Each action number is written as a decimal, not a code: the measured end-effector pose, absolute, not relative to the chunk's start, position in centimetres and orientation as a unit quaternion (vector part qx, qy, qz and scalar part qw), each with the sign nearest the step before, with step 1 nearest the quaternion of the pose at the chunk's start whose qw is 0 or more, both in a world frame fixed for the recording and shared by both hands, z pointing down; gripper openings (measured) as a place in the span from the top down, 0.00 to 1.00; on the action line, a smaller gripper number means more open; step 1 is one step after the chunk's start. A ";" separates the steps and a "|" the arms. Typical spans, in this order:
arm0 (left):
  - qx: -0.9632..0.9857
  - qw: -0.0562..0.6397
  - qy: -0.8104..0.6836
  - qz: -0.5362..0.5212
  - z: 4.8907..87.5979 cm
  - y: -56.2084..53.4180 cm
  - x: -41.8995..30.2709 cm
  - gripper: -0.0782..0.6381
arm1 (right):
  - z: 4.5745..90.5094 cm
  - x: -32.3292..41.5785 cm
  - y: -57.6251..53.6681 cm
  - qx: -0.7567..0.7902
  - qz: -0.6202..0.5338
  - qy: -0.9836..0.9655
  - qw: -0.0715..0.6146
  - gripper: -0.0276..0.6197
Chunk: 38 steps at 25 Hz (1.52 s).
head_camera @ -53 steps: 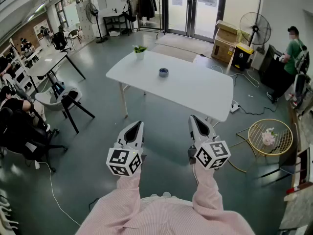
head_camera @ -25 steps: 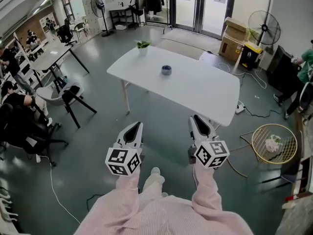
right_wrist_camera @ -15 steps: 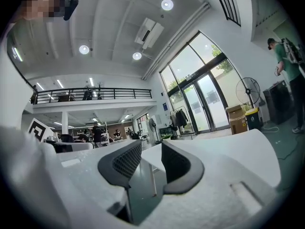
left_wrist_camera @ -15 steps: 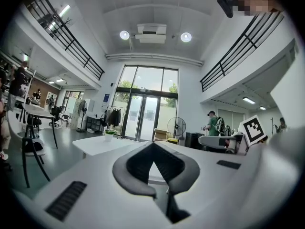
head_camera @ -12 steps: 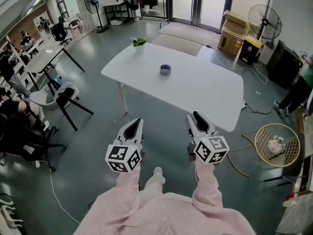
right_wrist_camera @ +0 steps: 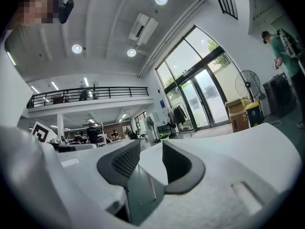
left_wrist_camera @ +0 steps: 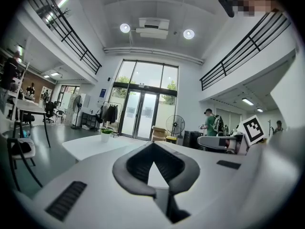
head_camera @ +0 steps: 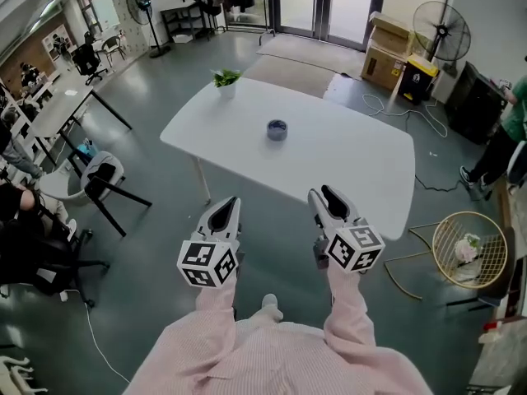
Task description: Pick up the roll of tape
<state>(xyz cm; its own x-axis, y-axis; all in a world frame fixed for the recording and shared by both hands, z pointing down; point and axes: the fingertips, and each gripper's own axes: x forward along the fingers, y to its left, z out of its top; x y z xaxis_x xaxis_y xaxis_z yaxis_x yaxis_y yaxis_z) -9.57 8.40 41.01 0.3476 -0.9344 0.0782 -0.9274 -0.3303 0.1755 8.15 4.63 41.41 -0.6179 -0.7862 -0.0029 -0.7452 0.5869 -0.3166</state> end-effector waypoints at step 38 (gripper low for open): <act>0.810 0.174 -0.560 0.014 46.5 -19.0 -13.8 0.89 | 45.8 3.0 -23.0 -0.421 -0.221 0.879 0.030 0.76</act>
<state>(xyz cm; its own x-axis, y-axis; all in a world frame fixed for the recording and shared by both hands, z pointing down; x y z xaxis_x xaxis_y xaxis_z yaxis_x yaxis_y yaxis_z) -13.81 -18.98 46.49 0.3725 -0.9021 0.2177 -0.9117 -0.3120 0.2672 2.99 -23.04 45.85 -0.6437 -0.7534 0.1341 -0.7270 0.5474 -0.4144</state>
